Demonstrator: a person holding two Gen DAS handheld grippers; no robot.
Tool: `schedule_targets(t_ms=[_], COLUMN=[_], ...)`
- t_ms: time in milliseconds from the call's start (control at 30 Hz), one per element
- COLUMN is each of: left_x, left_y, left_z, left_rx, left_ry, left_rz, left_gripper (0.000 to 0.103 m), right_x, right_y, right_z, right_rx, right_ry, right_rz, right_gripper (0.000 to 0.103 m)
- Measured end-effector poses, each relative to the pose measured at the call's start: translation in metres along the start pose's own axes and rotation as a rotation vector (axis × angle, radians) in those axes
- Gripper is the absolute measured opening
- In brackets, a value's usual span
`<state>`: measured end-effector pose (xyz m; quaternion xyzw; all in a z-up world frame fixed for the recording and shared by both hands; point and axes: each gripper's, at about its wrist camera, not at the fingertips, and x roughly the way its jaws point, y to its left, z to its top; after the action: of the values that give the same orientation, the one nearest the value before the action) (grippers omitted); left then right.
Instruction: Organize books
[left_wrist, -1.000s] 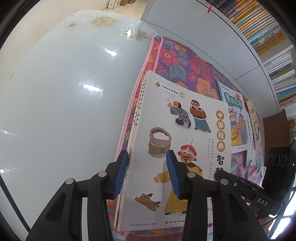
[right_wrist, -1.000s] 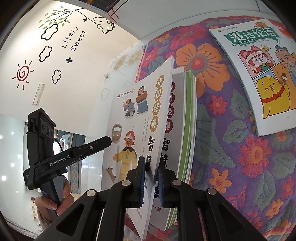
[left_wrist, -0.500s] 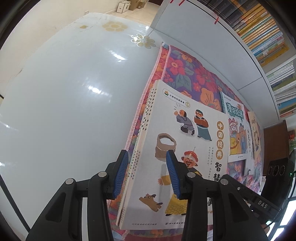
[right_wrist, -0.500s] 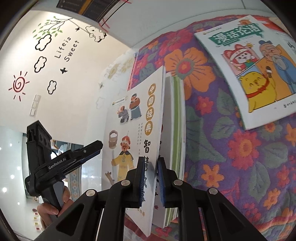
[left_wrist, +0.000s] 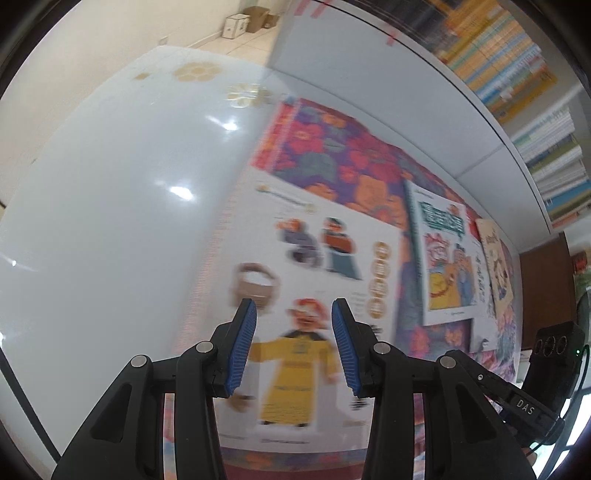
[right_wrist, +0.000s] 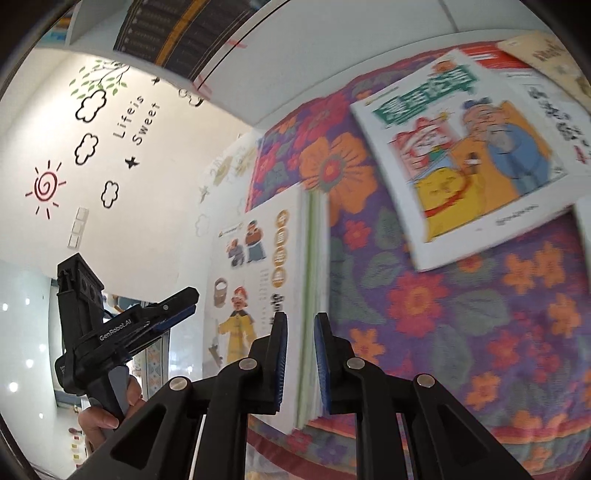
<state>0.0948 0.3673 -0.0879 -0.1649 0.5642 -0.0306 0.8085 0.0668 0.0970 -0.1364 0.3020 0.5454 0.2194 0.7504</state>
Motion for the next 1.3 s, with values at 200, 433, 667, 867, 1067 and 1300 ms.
schedule_targets(t_ms=[200,433,667,867,1067,1300], left_x=[0.021,0.066,0.122,0.146,0.157,0.165], left_y=[-0.066,-0.158,-0.228,-0.258,-0.271,-0.301], left_z=[-0.012,-0.047,-0.082,-0.091,-0.087,-0.093], left_rx=[0.062,0.134,0.132,0.137,0.152,0.272], left_ry=[0.034,0.095,0.176,0.17,0.158,0.158], left_rz=[-0.031,-0.106,-0.168,-0.083,-0.075,-0.113], left_gripper=[0.04,0.041,0.041,0.041,0.049,0.051], right_x=[-0.051,-0.131,-0.184,-0.195,-0.175,-0.159], right_y=[-0.05,-0.14,-0.219,-0.25,-0.262,-0.252], right_z=[0.006,0.014,0.017,0.03,0.042,0.055], right_rx=[0.053,0.159,0.262,0.216,0.177,0.081], right_ry=[-0.061,-0.151,-0.19,-0.233,-0.226,-0.199], right_rz=[-0.025,-0.115,-0.196,-0.282,-0.369,-0.317], right_gripper=[0.014,0.017,0.019,0.019,0.019,0.046])
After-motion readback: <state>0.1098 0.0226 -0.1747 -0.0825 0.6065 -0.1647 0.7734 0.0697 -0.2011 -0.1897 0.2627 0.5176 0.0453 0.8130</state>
